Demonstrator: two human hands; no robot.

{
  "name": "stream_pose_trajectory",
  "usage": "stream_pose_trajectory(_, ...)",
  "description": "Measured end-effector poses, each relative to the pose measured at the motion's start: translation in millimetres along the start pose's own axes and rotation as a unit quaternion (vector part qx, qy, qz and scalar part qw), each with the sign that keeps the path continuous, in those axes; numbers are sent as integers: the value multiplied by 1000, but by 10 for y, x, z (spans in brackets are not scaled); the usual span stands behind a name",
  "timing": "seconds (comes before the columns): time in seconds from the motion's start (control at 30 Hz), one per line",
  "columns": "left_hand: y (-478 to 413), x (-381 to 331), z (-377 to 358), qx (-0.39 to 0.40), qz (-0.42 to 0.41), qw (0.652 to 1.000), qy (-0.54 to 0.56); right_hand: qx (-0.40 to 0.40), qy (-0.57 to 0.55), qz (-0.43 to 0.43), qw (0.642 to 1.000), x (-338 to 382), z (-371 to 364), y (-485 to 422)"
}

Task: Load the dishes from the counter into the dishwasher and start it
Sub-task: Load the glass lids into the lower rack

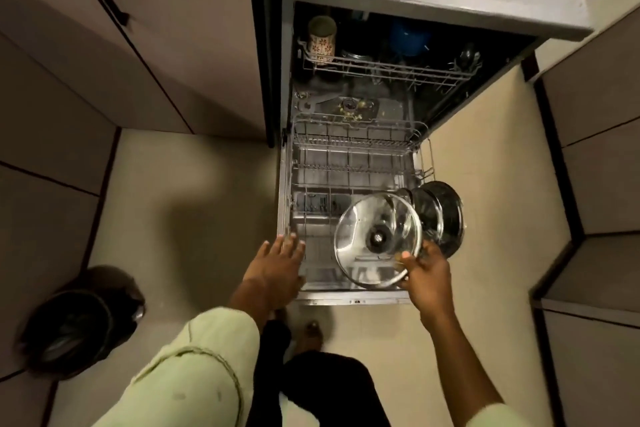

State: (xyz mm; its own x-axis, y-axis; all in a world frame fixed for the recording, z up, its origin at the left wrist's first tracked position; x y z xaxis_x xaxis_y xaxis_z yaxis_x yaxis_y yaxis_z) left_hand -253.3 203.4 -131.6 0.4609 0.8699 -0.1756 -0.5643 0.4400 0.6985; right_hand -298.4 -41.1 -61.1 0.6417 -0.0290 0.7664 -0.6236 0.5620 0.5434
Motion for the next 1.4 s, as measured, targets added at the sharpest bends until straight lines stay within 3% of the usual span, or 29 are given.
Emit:
stream_pose_trajectory(0.13,-856,58,-407,31,-6,999,-11,4,136,41,990,-301,-220,-885)
stream_pose_trajectory(0.27,-1542,-51,-650,51,-26,998,-19,5,190,57,980,-573,-347,-1519)
stream_pose_trajectory(0.63,-2743,-134,-1188,79,13,996,44,-57,342,83,934,-953,-552,-2195)
stream_pose_trajectory(1.0,-3147,-235,-1539,134,38,989,53,-55,412,119,902,-1056,-801,-2496)
stream_pose_trajectory(1.17,-3169,-217,-1638,155,49,986,36,-55,396,95,912,-1190,-701,-2507)
stream_pose_trajectory(1.4,-3198,-161,-1692,163,51,984,45,-83,365,130,918,-1080,-569,-2502)
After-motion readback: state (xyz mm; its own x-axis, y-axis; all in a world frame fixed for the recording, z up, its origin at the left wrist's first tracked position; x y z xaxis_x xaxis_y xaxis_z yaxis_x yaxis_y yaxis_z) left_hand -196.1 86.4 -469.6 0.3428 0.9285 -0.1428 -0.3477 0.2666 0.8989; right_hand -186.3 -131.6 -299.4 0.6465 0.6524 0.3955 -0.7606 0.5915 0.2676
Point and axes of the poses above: each hand's wrist, its own y-axis away from the middle knuckle, its own z-axis out of the back of the hand, x = y × z, the point moved 6 cm from there along -y, towards the middle knuckle, and after that the axes turned 6 degrees about -y, right-handed, at the moved point
